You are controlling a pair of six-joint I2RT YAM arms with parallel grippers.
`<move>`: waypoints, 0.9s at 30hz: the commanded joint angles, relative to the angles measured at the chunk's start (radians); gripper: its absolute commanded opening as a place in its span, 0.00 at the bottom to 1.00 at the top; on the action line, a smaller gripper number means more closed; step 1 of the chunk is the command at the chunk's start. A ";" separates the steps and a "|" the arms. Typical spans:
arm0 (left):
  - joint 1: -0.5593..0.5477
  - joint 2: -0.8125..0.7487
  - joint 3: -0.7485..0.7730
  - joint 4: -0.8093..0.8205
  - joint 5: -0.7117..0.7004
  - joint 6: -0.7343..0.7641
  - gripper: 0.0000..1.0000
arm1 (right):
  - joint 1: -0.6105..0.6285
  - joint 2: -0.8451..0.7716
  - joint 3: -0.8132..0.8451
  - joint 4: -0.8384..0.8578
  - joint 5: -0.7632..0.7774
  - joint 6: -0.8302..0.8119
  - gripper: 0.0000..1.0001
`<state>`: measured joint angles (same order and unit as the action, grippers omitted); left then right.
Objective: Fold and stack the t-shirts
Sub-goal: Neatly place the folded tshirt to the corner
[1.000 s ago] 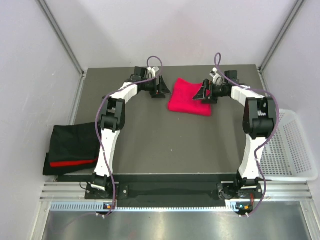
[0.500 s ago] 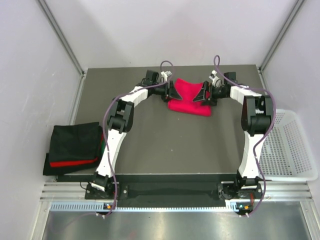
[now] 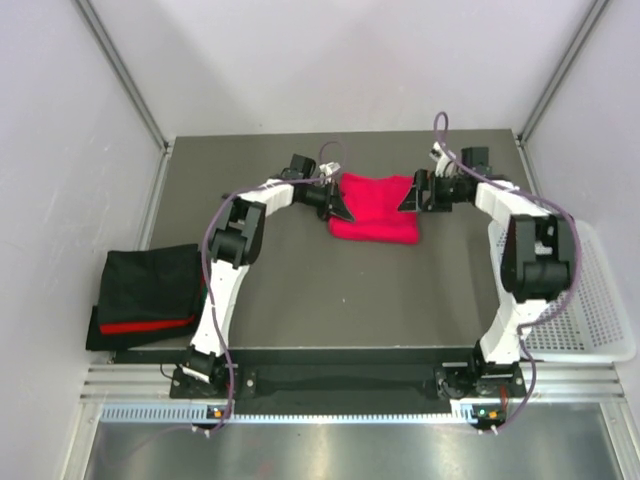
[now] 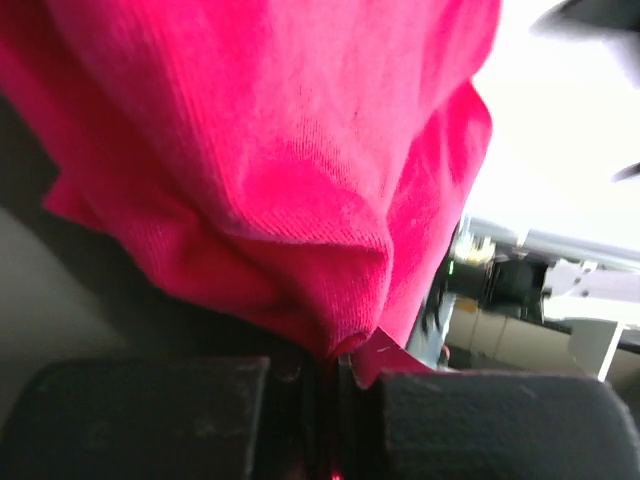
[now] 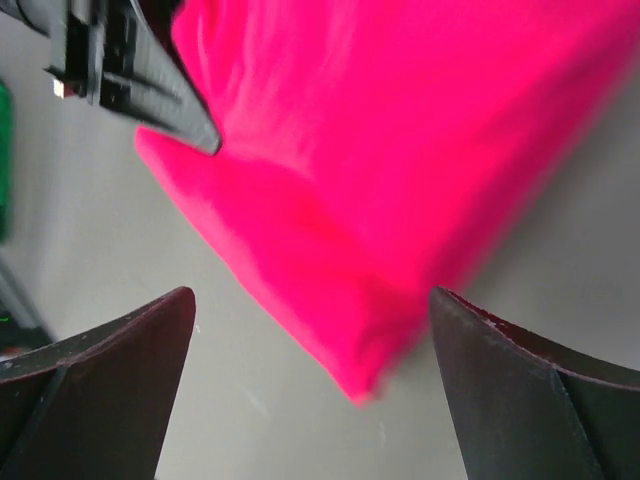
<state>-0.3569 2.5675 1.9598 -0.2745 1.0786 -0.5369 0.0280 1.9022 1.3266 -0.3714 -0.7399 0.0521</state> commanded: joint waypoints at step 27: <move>0.105 -1.174 -0.504 -1.044 -0.819 0.730 0.00 | -0.013 -0.868 -0.234 -0.242 0.224 -0.299 1.00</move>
<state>-0.2760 1.5043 1.3773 -1.2129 0.3813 0.1253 0.0170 1.0485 1.1061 -0.6090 -0.5171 -0.2295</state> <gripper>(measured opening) 0.069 0.995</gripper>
